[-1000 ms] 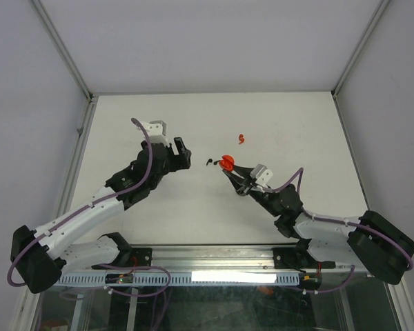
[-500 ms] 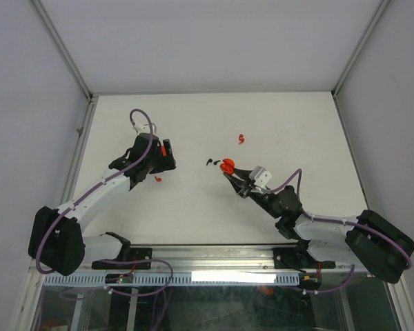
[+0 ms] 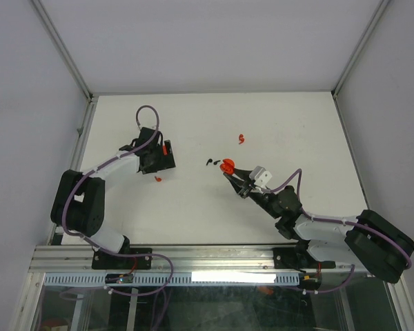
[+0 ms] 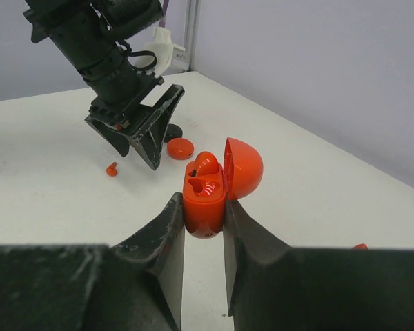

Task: Insert the wireless bluetooth earbuds into the charging case
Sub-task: Pick up the earbud from the center of the board.

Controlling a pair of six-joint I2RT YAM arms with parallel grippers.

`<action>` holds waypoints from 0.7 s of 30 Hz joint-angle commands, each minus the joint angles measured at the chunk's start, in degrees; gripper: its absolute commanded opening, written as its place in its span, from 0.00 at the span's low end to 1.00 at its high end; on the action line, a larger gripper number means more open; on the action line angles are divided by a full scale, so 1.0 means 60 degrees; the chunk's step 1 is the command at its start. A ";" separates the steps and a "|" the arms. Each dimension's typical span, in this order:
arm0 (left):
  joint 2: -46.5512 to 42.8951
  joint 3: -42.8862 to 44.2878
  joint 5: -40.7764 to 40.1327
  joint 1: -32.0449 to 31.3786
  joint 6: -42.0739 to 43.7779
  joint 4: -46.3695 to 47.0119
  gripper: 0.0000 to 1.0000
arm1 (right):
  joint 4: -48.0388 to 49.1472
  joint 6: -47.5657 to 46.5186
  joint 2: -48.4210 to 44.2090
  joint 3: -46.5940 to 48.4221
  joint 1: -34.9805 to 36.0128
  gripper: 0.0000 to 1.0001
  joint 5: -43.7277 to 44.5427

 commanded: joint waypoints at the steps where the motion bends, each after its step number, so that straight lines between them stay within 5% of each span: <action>1: 0.0492 0.0465 0.0206 0.0091 0.0191 0.0373 0.76 | 0.0583 0.0119 -0.0016 0.0042 0.0031 0.00 0.0193; 21: -0.0627 -0.0354 0.0126 0.0103 0.0111 -0.0880 0.74 | 0.0484 0.0174 -0.0158 0.0046 0.0016 0.00 0.0181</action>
